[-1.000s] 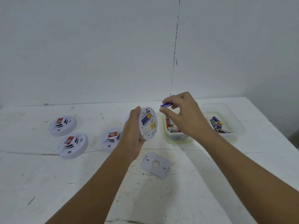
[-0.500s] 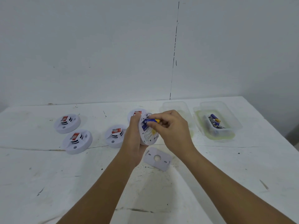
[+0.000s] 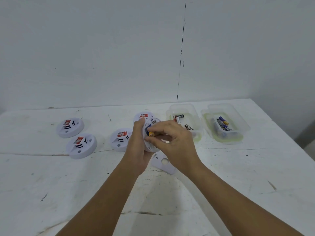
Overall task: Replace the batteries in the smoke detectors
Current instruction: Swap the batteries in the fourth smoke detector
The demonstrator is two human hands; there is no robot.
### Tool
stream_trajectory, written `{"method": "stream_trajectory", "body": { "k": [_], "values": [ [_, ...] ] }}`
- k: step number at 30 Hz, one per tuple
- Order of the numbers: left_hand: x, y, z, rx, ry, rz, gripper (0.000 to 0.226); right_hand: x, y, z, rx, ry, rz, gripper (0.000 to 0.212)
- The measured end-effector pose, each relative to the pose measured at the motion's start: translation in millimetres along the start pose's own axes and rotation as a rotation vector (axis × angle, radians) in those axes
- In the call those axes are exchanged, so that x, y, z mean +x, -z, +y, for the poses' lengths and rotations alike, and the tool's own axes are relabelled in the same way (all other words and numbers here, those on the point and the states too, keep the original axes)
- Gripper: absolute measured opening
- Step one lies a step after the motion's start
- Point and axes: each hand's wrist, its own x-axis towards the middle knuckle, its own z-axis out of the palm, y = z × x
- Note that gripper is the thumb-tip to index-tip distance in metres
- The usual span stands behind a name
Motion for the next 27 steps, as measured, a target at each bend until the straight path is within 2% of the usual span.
{"method": "stream_trajectory", "body": {
  "k": [8,14,21,27],
  "values": [
    [-7.3,0.3,2.0,-0.017,0.027,-0.020,0.046,2.5,6.7,1.8,-0.004,-0.044,-0.001,0.030],
    [-9.1,0.7,6.8,-0.008,0.013,-0.023,0.044,-0.6,7.8,3.0,-0.073,0.039,-0.009,0.034],
    [-10.4,-2.9,9.4,-0.027,0.049,-0.031,0.044,-0.1,4.0,-0.9,0.052,-0.031,0.039,0.031],
    [-10.8,-5.1,8.3,-0.072,0.090,-0.072,0.046,1.8,7.8,-5.3,-0.033,0.034,0.042,0.026]
  ]
}}
